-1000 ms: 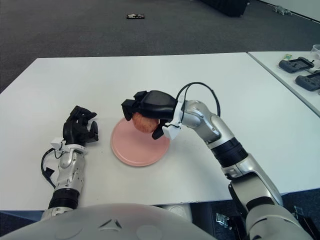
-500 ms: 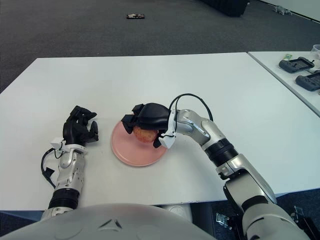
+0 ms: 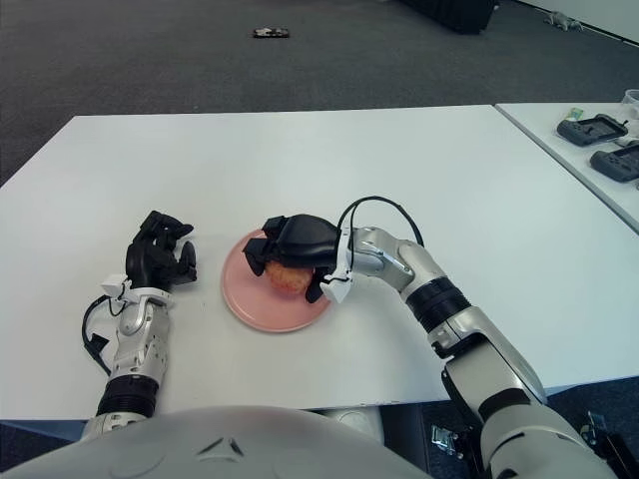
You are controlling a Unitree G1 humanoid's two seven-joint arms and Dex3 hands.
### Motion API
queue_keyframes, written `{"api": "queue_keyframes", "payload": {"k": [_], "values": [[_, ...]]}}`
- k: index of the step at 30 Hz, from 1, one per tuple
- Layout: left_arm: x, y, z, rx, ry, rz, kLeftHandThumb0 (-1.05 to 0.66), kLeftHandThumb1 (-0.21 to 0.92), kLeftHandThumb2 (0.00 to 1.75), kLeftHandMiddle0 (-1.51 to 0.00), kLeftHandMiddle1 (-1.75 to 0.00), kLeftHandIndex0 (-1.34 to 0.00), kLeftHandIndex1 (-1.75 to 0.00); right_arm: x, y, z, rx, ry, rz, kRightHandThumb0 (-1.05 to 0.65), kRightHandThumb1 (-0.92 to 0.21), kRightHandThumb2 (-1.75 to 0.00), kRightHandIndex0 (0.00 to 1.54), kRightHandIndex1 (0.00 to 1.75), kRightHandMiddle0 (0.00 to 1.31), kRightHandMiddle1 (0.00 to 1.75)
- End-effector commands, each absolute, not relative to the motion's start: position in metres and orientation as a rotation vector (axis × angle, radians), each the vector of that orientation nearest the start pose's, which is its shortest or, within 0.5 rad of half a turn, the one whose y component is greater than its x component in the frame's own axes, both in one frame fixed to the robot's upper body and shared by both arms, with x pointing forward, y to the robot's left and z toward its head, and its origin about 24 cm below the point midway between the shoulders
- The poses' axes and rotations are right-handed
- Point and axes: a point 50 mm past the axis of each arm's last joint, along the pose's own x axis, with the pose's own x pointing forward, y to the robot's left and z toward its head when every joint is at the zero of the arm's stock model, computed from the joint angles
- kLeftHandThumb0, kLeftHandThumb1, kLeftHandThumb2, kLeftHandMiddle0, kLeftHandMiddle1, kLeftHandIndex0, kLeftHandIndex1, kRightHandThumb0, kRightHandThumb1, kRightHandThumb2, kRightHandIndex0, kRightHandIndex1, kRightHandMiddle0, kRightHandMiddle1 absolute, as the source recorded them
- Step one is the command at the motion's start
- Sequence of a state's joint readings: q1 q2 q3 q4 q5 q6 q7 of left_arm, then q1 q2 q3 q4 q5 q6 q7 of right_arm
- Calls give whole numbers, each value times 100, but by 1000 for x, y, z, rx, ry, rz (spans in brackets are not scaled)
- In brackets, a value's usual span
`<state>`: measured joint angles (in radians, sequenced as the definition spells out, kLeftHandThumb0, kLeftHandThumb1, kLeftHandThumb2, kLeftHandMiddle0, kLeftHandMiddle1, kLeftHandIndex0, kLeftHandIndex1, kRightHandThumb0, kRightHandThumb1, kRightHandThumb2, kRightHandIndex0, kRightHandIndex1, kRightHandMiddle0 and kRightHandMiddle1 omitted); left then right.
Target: Put the apple into the plate.
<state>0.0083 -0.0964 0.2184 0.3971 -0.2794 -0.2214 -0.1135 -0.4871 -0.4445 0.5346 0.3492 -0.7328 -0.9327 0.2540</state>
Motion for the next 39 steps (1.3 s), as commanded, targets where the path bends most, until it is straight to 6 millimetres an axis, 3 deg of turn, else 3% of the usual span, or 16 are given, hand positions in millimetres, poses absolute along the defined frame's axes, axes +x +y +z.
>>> {"api": "queue_keyframes", "payload": {"k": [1,3,7,10,13,16,26,39], "values": [[213,175,-54,-407,244,215,-1,-9,175,-93,-175,-72,-165,263,-68,87,-1264,-904,1210,-73,-67,-84,5,123,9,128],[213,175,-55,-420,243,222,-1,-9,175,-93,-175,-72,-165,263,-69,91,-1280,-925,1213,-83,-72,-77,2,86,4,102],[213,173,-54,-453,243,242,-1,-8,175,-92,-175,-71,-166,264,-70,98,-1313,-952,1236,-91,-80,-69,0,36,1,60],[213,169,-52,-467,235,253,-1,-8,175,-92,-175,-70,-168,264,-71,98,-1305,-956,1242,-94,-85,-65,0,13,0,32],[212,168,-51,-471,232,260,-1,-7,175,-91,-175,-69,-169,264,-73,99,-1277,-960,1230,-97,-89,-62,0,4,0,13],[212,167,-49,-466,233,264,-1,-7,175,-91,-175,-68,-170,264,-75,100,-1240,-962,1212,-99,-91,-60,0,1,0,4],[210,165,-47,-447,258,282,-1,-4,172,-89,-175,-64,-172,264,-77,105,-1166,-983,1186,-104,-92,-58,0,0,0,0],[209,163,-45,-406,255,294,-1,-1,169,-86,-175,-63,-173,266,-84,130,-1028,-1031,1105,-105,-92,-56,0,0,0,0]]}}
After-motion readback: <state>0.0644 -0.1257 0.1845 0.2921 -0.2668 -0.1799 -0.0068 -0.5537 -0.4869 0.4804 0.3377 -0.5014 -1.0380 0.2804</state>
